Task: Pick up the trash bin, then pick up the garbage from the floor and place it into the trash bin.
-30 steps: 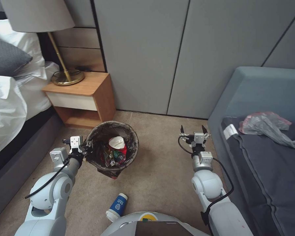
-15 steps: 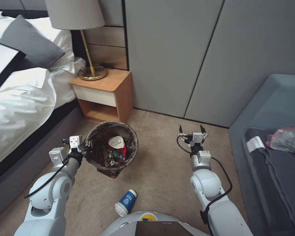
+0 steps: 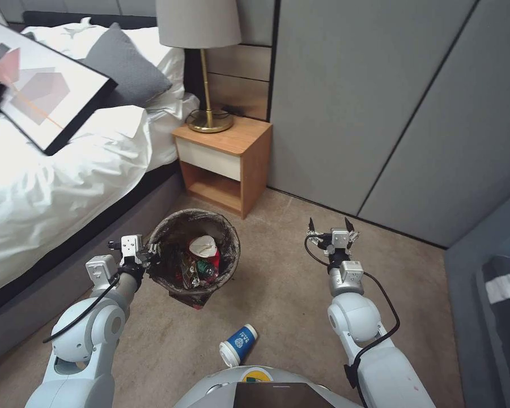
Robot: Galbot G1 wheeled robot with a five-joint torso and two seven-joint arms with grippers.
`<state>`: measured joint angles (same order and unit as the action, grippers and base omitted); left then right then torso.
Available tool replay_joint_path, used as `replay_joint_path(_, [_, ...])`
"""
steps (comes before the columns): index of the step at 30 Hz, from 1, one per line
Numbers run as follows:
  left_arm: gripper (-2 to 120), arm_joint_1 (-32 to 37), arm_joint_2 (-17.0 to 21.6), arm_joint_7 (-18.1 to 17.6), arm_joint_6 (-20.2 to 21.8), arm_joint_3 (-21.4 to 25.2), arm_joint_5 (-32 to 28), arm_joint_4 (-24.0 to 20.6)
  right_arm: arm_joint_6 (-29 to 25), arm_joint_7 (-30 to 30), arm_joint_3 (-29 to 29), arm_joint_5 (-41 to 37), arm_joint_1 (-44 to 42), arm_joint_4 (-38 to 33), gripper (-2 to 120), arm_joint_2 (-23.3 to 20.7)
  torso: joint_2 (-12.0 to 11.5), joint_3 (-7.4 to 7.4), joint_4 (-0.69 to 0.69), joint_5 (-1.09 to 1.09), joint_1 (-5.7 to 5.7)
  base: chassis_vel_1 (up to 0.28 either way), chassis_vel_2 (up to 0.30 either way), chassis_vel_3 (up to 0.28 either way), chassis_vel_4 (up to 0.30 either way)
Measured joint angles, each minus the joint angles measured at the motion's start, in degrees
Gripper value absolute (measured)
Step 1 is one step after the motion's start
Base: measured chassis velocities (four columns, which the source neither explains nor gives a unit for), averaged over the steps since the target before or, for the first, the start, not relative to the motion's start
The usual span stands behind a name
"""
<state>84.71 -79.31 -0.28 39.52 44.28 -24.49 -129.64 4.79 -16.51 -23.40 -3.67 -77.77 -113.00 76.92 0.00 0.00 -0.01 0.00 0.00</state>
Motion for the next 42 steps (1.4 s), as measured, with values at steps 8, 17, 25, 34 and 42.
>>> replay_joint_path(8, [5, 0.12, 0.19, -0.01, -0.01, 0.04, -0.13, -0.13, 0.12, -0.05, 0.25, 0.04, -0.01, 0.08, 100, 0.11, 0.0, 0.0, 0.02, 0.0, 0.0, 0.084, 0.084, 0.08, 0.097])
replay_joint_path(17, [5, 0.25, 0.26, -0.01, -0.19, 0.07, -0.16, -0.36, 0.62, -0.41, 0.48, -0.35, -0.17, 0.16, 100, 0.14, 0.0, 0.0, 0.02, 0.0, 0.0, 0.088, 0.087, 0.085, 0.086])
replay_joint_path(25, [5, 0.06, 0.15, -0.13, -0.88, 0.06, -0.18, -0.11, 0.97, -0.86, 0.19, -1.59, 0.1, 0.01, 100, -0.05, 0.0, 0.0, 0.04, 0.0, 0.0, 0.07, 0.075, 0.077, 0.077])
replay_joint_path(34, [5, -0.01, -0.04, -0.09, -1.46, 0.1, 0.61, 0.44, 0.81, -0.91, -0.01, -3.04, 0.37, -0.13, 100, -0.01, 0.0, 0.0, 0.0, 0.0, 0.0, 0.0, 0.0, 0.0, 0.0])
replay_joint_path(42, [5, -0.22, 0.0, -0.01, -1.54, -0.1, 1.07, 0.53, 0.71, -1.33, -0.33, -3.31, 0.37, 0.22, 100, 0.6, 0.0, 0.0, 0.0, 0.0, 0.0, 0.0, 0.0, 0.0, 0.0])
